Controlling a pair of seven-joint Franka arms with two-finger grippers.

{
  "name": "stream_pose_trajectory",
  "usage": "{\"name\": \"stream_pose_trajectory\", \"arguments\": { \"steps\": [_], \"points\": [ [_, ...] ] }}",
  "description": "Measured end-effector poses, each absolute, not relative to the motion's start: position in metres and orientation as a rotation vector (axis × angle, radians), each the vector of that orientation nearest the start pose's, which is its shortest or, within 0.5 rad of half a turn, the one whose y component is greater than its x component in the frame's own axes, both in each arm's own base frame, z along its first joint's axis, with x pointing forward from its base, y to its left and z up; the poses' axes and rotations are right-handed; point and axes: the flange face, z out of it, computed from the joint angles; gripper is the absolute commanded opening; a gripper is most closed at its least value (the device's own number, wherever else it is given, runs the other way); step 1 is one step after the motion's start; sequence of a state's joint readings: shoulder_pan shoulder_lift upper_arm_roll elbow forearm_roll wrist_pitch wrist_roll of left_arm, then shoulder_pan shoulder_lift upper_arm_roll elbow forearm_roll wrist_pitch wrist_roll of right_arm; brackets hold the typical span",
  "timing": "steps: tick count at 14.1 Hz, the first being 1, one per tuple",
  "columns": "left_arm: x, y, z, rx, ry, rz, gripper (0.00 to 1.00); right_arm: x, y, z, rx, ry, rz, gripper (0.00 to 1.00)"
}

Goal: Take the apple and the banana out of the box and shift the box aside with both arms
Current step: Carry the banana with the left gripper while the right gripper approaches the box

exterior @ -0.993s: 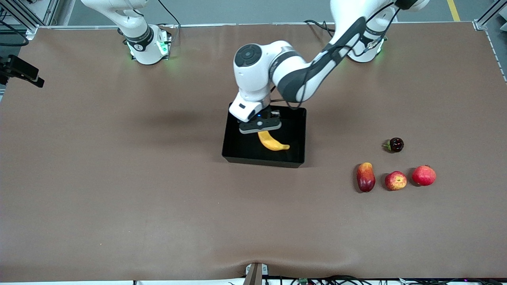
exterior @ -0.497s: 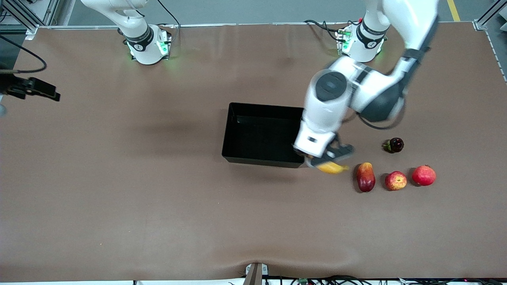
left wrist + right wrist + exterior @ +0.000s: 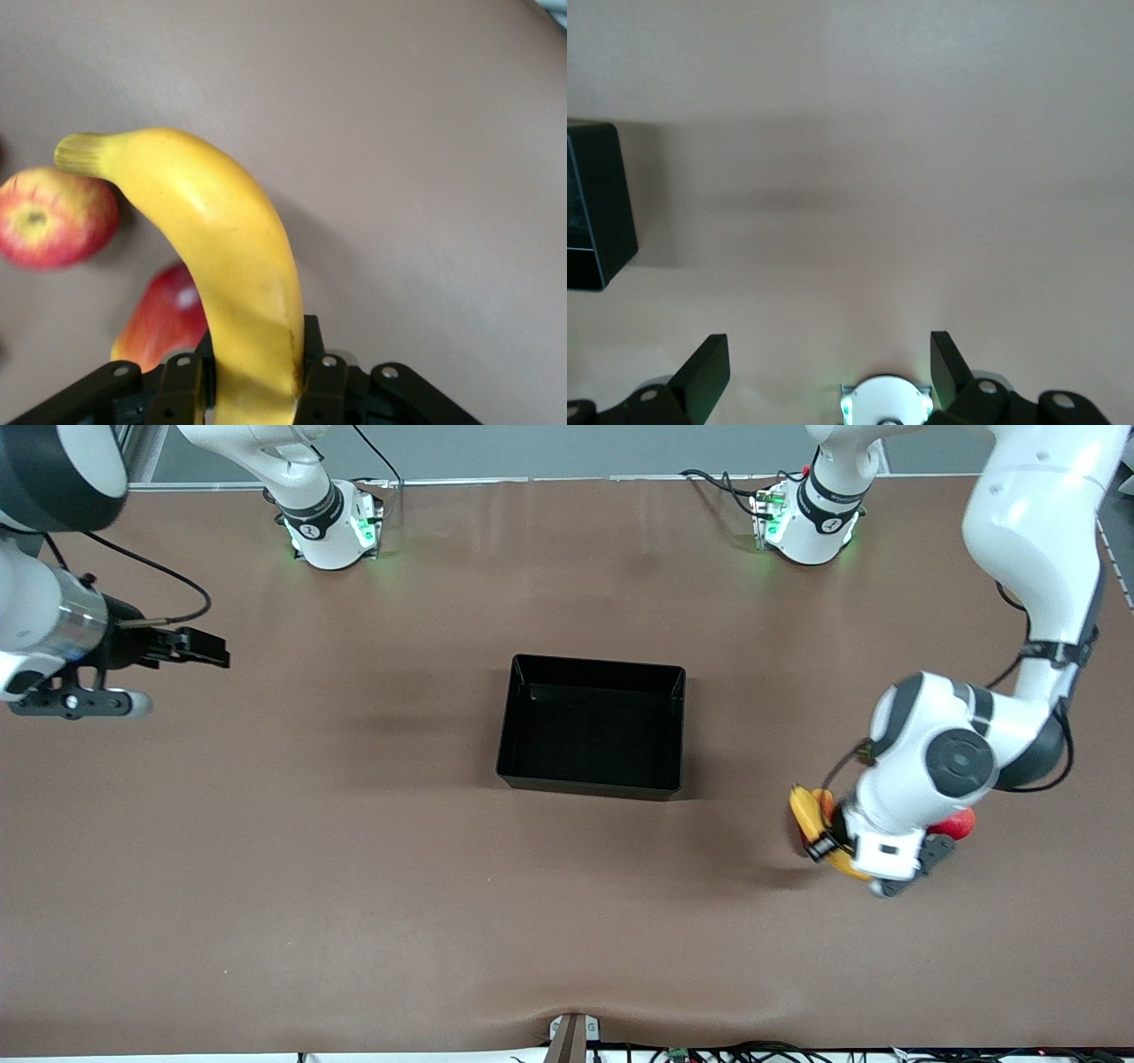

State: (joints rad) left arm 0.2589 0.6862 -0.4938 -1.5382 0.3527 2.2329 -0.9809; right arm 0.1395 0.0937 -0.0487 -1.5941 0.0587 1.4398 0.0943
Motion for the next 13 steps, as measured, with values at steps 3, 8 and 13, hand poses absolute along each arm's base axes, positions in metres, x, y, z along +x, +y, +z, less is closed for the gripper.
{"name": "stream_pose_trajectory", "arguments": {
  "steps": [3, 8, 13],
  "points": [
    [0.719, -0.055, 0.241, -3.055, -1.157, -0.149, 0.00, 0.556, 0.104, 0.519, -3.104, 0.036, 0.382, 1.00],
    [0.744, -0.023, 0.209, -3.053, -1.261, -0.314, 0.00, 0.545, 0.183, 0.462, -3.032, 0.167, 0.393, 1.00],
    [0.748, -0.023, 0.197, -3.035, -1.193, -0.335, 0.00, 0.532, 0.241, 0.408, -3.032, 0.224, 0.348, 1.00]
  ]
}}
